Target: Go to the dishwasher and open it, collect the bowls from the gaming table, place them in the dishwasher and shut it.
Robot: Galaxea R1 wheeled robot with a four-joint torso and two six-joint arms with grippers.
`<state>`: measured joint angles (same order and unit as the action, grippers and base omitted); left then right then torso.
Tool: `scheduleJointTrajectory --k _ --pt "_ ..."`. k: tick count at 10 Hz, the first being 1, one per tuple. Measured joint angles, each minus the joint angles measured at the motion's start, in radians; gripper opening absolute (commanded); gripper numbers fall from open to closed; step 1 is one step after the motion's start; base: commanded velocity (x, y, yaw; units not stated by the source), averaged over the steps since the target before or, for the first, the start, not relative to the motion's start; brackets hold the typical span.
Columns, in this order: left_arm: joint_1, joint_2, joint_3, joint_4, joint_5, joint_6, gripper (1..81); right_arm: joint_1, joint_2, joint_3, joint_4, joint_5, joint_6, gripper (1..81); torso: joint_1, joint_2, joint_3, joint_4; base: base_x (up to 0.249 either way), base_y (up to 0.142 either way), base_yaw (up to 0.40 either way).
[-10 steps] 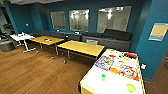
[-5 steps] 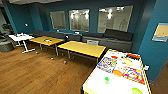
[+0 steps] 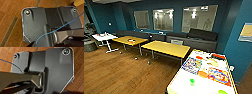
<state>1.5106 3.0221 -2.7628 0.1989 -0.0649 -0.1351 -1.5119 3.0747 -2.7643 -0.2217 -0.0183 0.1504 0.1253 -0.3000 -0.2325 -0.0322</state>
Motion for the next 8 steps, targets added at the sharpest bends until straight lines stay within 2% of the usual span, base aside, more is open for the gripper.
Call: scheduleJointTrajectory --k 5,8 --pt "0.010 0.001 0.000 0.000 0.005 0.000 81.1 -0.008 0.000 0.000 0.000 -0.001 0.000 81.1 -0.001 0.000 0.000 0.000 0.000 0.000 0.000" --pt "0.009 0.000 0.000 0.006 0.006 0.000 81.1 -0.009 0.000 0.000 0.000 -0.001 0.000 81.1 -0.001 0.000 0.000 0.000 0.000 0.000 -0.127"
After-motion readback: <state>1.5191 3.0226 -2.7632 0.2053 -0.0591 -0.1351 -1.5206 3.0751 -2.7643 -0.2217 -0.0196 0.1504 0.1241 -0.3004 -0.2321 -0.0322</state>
